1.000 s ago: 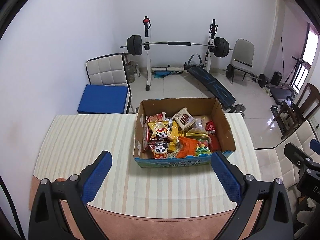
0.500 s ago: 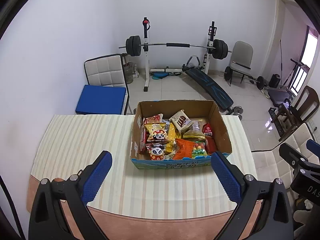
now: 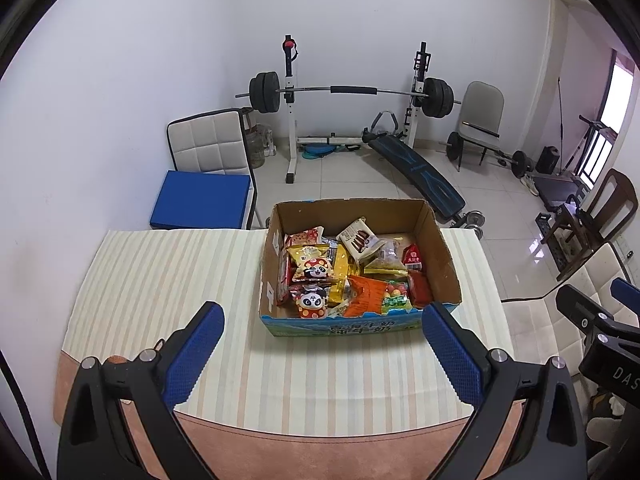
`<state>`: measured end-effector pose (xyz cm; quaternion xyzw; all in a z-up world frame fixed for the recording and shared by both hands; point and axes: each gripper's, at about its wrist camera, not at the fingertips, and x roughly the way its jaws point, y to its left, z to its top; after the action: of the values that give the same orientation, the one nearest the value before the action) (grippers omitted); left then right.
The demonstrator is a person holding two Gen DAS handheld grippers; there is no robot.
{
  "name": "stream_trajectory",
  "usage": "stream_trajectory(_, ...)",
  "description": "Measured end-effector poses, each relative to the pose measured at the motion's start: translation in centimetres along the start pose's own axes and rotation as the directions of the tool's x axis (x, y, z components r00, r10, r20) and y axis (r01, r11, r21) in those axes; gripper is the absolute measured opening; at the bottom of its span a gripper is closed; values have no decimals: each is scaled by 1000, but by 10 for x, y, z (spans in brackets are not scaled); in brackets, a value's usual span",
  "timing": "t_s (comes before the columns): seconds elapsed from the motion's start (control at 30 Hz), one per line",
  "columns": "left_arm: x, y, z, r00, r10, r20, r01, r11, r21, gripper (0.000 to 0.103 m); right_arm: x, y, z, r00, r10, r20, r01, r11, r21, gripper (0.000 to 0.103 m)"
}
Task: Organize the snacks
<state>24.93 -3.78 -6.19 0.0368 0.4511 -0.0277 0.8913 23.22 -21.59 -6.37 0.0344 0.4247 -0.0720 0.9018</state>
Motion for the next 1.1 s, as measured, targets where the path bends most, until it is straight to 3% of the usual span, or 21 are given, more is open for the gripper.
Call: stream_trajectory(1.1,-8,-3,-1,1000,-15,16,14,1000,23,102,-7,-1,2,1000,4,7,-4,1000,-6,103)
